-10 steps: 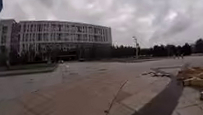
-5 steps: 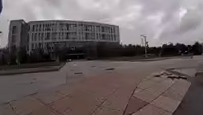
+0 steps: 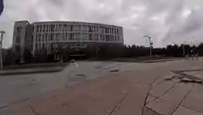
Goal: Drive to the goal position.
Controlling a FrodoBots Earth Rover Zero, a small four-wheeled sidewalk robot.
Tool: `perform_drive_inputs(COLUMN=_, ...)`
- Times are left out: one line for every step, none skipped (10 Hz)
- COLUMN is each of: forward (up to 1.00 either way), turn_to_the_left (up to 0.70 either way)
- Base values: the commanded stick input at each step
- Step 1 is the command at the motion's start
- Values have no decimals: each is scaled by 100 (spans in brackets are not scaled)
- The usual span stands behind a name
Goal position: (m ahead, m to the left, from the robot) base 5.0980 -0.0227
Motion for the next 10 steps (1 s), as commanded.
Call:
perform_drive_inputs(forward=70, turn_to_the_left=2)
perform_drive_inputs(forward=70, turn_to_the_left=2)
perform_drive_inputs(forward=70, turn_to_the_left=2)
perform_drive_inputs(forward=70, turn_to_the_left=2)
perform_drive_inputs(forward=70, turn_to_the_left=2)
perform_drive_inputs(forward=70, turn_to_the_left=2)
perform_drive_inputs(forward=70, turn_to_the_left=2)
perform_drive_inputs(forward=70, turn_to_the_left=2)
perform_drive_inputs(forward=70, turn_to_the_left=2)
perform_drive_inputs(forward=70, turn_to_the_left=2)
